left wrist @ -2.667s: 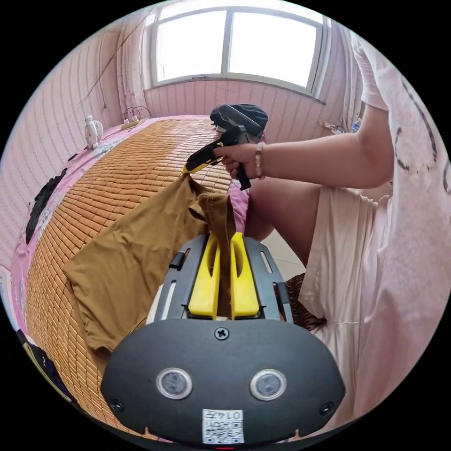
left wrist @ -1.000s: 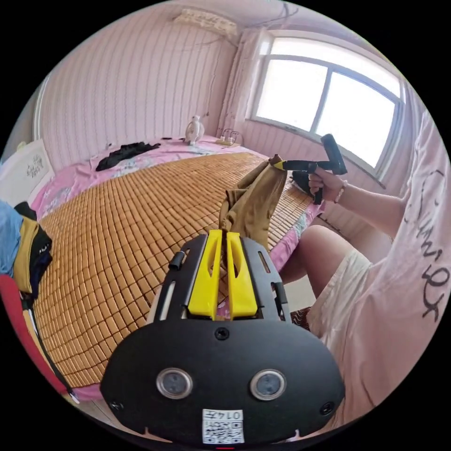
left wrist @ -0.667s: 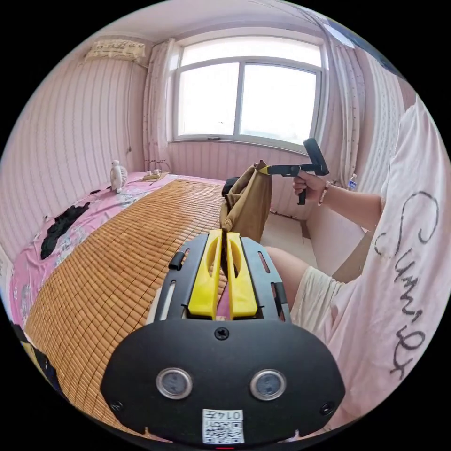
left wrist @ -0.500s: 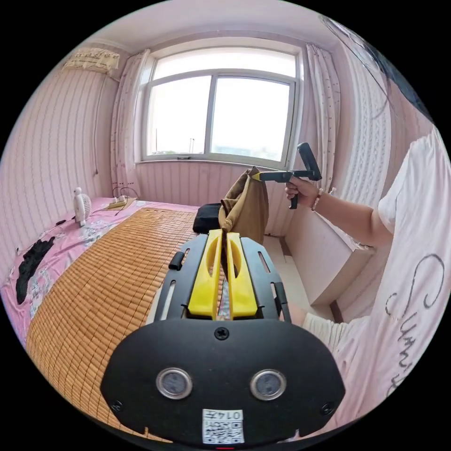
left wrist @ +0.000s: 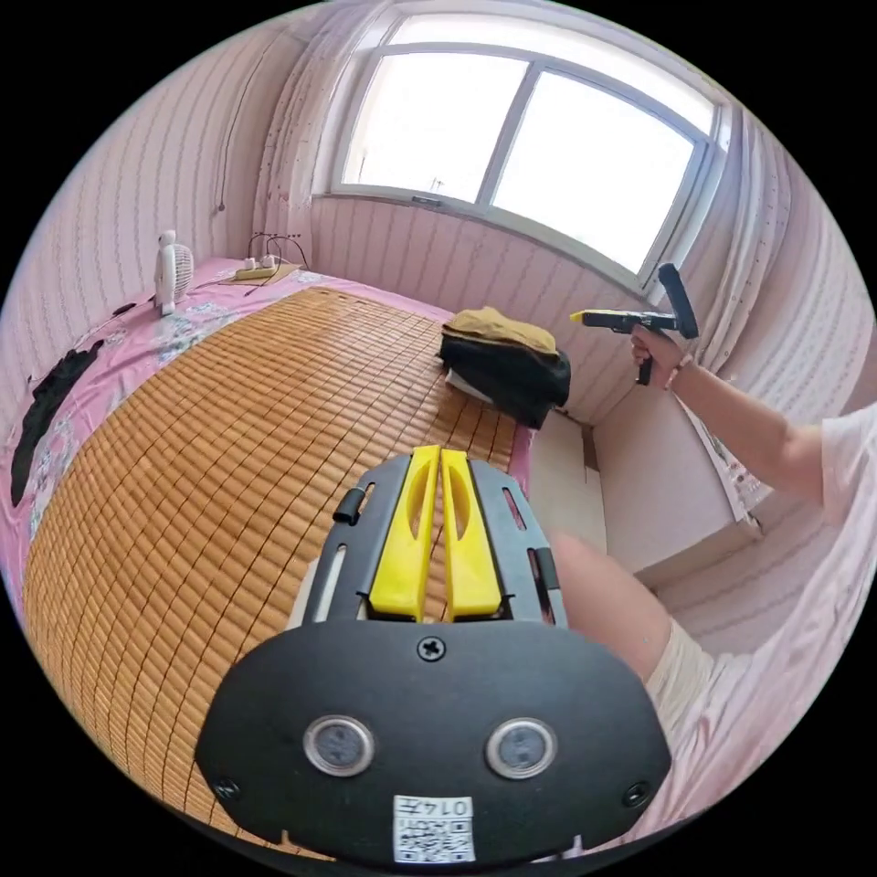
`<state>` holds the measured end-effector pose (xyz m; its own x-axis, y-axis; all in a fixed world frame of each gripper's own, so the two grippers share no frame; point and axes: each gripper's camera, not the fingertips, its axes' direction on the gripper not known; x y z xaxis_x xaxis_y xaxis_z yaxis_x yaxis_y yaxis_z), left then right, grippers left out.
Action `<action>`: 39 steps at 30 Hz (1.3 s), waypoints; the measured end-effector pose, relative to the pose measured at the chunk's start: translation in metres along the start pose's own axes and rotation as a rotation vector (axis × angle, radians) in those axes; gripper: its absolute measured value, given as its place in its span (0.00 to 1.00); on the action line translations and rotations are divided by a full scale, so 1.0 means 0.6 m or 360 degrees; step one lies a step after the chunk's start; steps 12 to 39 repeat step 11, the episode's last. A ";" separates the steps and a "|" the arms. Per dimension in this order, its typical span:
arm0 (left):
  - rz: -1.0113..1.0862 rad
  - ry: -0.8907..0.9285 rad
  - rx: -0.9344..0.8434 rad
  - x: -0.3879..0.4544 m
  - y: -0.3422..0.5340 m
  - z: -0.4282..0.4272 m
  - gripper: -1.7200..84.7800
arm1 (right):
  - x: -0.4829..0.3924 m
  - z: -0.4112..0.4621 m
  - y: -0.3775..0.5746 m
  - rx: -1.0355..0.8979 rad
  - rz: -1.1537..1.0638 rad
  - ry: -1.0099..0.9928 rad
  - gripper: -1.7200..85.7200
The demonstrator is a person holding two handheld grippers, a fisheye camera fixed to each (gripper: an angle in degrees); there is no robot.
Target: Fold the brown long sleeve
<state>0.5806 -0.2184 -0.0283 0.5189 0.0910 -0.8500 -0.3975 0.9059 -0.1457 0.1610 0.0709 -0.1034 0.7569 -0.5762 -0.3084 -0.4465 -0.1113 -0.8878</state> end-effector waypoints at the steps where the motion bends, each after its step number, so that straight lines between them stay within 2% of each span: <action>1: -0.0041 -0.0065 -0.0040 -0.007 0.073 -0.043 0.01 | -0.066 -0.010 0.062 -0.0025 -0.0031 0.0137 0.04; 3: -0.0194 -0.0180 -0.0086 -0.016 0.183 -0.116 0.01 | -0.152 -0.027 0.141 -0.0109 -0.0042 0.0296 0.02; 5: -0.0488 -0.0366 -0.0056 -0.014 0.319 -0.229 0.01 | -0.228 -0.054 0.188 -0.0210 -0.0155 0.0327 0.01; 8: -0.0726 -0.0670 0.0072 0.017 0.448 -0.357 0.01 | -0.308 -0.123 0.189 -0.0158 -0.0147 0.0100 0.01; 11: -0.0857 -0.0907 0.0192 0.048 0.542 -0.451 0.01 | -0.371 -0.176 0.117 -0.0026 -0.0221 -0.0313 0.01; 39: -0.0857 -0.0907 0.0192 0.048 0.542 -0.451 0.01 | -0.371 -0.176 0.117 -0.0026 -0.0221 -0.0313 0.01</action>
